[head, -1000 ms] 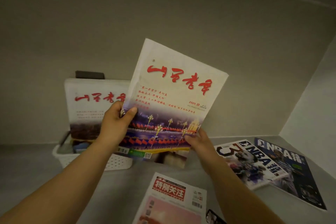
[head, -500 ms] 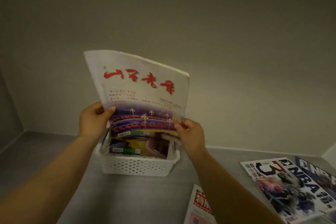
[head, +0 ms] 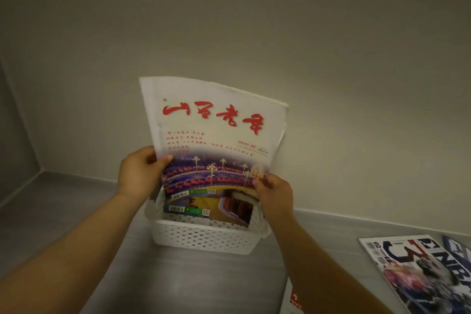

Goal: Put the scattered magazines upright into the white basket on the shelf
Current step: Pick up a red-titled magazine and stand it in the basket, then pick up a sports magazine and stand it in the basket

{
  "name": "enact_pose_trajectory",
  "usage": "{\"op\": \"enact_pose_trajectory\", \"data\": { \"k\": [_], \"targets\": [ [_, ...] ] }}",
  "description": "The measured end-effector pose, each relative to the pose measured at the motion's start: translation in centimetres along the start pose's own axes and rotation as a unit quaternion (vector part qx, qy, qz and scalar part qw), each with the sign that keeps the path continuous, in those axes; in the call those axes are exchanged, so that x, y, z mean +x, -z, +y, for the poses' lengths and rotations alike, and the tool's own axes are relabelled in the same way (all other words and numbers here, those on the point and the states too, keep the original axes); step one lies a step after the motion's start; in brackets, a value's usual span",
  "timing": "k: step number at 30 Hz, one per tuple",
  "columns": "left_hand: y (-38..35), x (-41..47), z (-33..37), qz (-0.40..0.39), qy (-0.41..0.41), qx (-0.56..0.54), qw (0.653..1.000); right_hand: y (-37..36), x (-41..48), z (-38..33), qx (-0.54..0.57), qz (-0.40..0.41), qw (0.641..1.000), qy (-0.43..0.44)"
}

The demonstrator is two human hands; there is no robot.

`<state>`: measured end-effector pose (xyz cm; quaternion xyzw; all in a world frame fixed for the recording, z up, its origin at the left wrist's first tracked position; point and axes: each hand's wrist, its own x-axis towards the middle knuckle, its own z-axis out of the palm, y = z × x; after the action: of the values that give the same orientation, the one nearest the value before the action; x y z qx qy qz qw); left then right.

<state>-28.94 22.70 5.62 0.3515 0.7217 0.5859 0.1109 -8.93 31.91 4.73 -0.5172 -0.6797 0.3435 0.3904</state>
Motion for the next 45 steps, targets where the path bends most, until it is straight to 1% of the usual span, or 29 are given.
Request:
{"op": "enact_pose_trajectory", "data": {
  "k": [3, 6, 10, 12, 14, 16, 17, 20, 24, 26, 28, 30, 34, 37, 41, 43, 45],
  "targets": [
    [0.5, 0.4, -0.3, -0.019, -0.010, 0.025, 0.999, -0.6, -0.1, 0.8, -0.009, -0.019, 1.000, -0.013],
    [-0.1, 0.3, -1.1, -0.049, 0.010, 0.054, 0.997, -0.5, -0.2, 1.7, -0.036, -0.028, 0.998, -0.038],
    [-1.5, 0.0, -2.2, -0.077, 0.023, 0.090, 0.993, -0.2, -0.7, 2.6, -0.019, -0.035, 0.997, -0.065],
    [-2.1, 0.0, -2.3, -0.064, 0.020, 0.093, 0.993, 0.0, -0.8, 2.6, 0.000, -0.024, 0.998, -0.062],
    [-2.6, -0.1, -2.4, -0.040, 0.017, 0.086, 0.995, 0.1, -0.9, 2.5, 0.048, -0.022, 0.997, -0.051],
    [-2.9, -0.2, -2.4, -0.020, 0.023, 0.079, 0.996, 0.2, -0.9, 2.5, 0.094, -0.034, 0.993, -0.055],
    [-2.9, -0.2, -2.4, -0.013, 0.031, 0.078, 0.996, 0.2, -0.9, 2.6, 0.100, -0.042, 0.992, -0.058],
    [-2.6, -0.5, -2.5, -0.003, 0.051, 0.086, 0.995, 0.4, -1.3, 2.8, 0.075, -0.050, 0.995, -0.051],
    [-2.2, -1.8, -2.0, 0.016, 0.036, 0.084, 0.996, 1.6, -2.5, 3.1, 0.039, -0.030, 0.998, -0.040],
    [-2.1, -2.9, -1.5, 0.023, 0.019, 0.104, 0.994, 2.7, -3.1, 3.7, 0.031, -0.024, 0.998, -0.044],
    [-2.1, -4.2, -0.9, -0.001, -0.002, 0.135, 0.991, 4.2, -3.8, 4.3, 0.024, -0.013, 0.998, -0.049],
    [-2.6, -5.6, 0.1, -0.045, -0.012, 0.150, 0.988, 6.0, -4.6, 5.1, 0.006, 0.002, 0.999, -0.053],
    [-5.1, -9.3, 3.3, -0.095, -0.036, 0.121, 0.987, 10.9, -6.0, 7.6, -0.031, 0.027, 0.997, -0.061],
    [-8.1, -12.8, 6.1, -0.155, -0.046, 0.108, 0.981, 15.5, -7.0, 10.6, -0.069, 0.036, 0.995, -0.068],
    [-13.3, -18.3, 9.1, -0.219, -0.060, 0.101, 0.969, 23.1, -8.9, 15.6, -0.081, 0.050, 0.988, -0.119],
    [-16.3, -21.0, 10.0, -0.257, -0.066, 0.114, 0.957, 27.2, -9.7, 18.5, -0.116, 0.072, 0.981, -0.139],
    [-19.7, -23.6, 10.3, -0.298, -0.058, 0.129, 0.944, 31.5, -10.4, 21.6, -0.152, 0.083, 0.969, -0.176]
  ]
}}
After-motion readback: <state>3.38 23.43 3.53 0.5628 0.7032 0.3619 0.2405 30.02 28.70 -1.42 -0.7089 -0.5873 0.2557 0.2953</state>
